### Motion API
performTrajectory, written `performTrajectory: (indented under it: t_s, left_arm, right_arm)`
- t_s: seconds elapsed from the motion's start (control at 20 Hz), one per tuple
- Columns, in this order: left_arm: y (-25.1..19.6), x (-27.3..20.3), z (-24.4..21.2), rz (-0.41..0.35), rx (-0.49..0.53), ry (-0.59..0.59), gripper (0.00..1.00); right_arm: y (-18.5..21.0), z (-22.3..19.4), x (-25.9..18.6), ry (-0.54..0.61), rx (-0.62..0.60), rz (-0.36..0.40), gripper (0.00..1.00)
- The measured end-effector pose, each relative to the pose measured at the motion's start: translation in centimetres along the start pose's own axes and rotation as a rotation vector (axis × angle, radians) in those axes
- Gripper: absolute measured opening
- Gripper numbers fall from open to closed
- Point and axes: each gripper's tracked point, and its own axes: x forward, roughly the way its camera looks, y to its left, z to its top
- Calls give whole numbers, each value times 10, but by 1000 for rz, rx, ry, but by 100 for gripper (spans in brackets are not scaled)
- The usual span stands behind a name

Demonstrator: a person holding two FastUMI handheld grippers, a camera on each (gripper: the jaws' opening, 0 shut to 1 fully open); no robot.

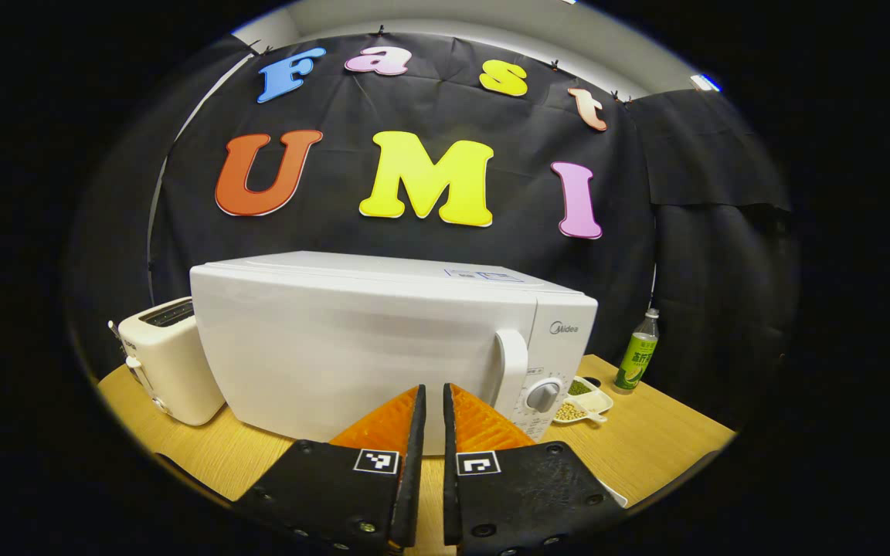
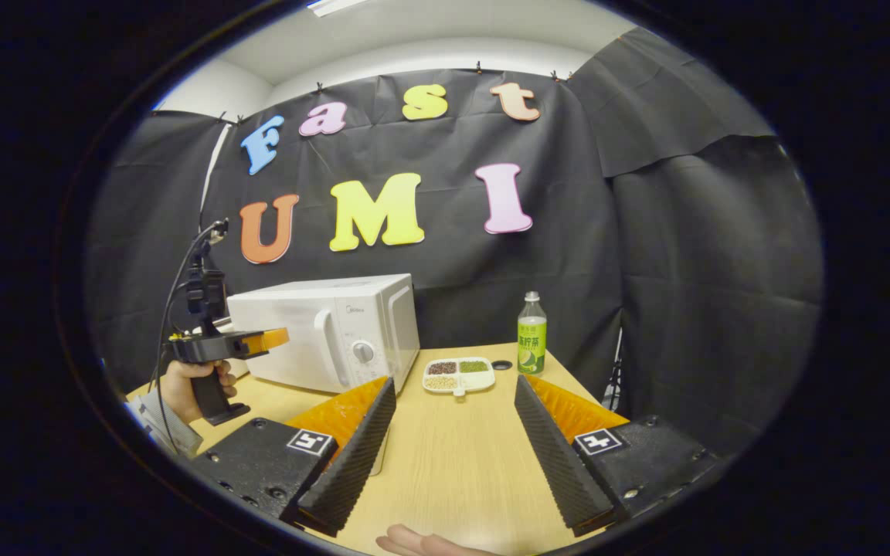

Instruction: Open the microwave oven with the left hand, put the food in, and close the microwave oven.

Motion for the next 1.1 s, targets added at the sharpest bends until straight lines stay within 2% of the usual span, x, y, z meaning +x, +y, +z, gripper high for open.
performTrajectory:
  t_s: [0.05, 0.15, 0.2, 0.25, 0.3, 0.35, 0.4, 0.45, 0.55, 0.65, 0.7, 0.75, 0.85, 0.95, 1.0, 1.05, 1.1]
  left_arm:
    - [2, -11, 5, 21, 3, -5, 13]
    - [-9, -36, 12, 10, -26, -2, 13]
    - [-17, -51, 18, -6, -36, -3, 17]
    - [-18, -68, 26, 4, -34, -17, 34]
    - [-16, -81, 35, 26, -24, -37, 22]
    - [-15, -94, 43, 41, -16, -53, 45]
    - [-18, -108, 45, 46, -12, -52, 49]
    - [-19, -122, 50, 53, -15, -53, 59]
    - [-17, -151, 61, 79, -12, -60, 67]
    - [-24, -176, 76, 72, -19, -92, 68]
    - [-25, -190, 81, 77, -17, -98, 75]
    - [-26, -203, 86, 83, -20, -102, 94]
    - [-30, -227, 96, 98, -7, -123, 93]
    - [-44, -256, 109, 77, 26, -150, 94]
    - [-46, -270, 113, 76, 51, -153, 94]
    - [-45, -282, 116, 88, 80, -147, 93]
    - [-44, -295, 121, 102, 110, -153, 93]
  right_arm:
    - [2, 3, -6, -7, -11, 0, 92]
    - [-3, 10, -14, -30, -57, -27, 92]
    - [-6, 14, -19, -42, -76, -47, 99]
    - [-7, 16, -23, -45, -90, -63, 91]
    - [-6, 15, -27, -41, -98, -75, 92]
    - [-4, 16, -30, -35, -101, -79, 92]
    - [-3, 17, -34, -26, -95, -86, 92]
    - [-1, 22, -38, -21, -86, -91, 92]
    - [6, 33, -47, -25, -62, -83, 92]
    - [11, 48, -58, -49, -49, -72, 92]
    - [11, 54, -62, -60, -49, -76, 99]
    - [10, 60, -66, -66, -48, -88, 92]
    - [13, 73, -75, -80, -44, -96, 92]
    - [23, 87, -86, -99, -33, -84, 92]
    - [27, 93, -93, -110, -33, -76, 99]
    - [30, 100, -100, -124, -34, -73, 92]
    - [31, 108, -107, -143, -35, -75, 99]
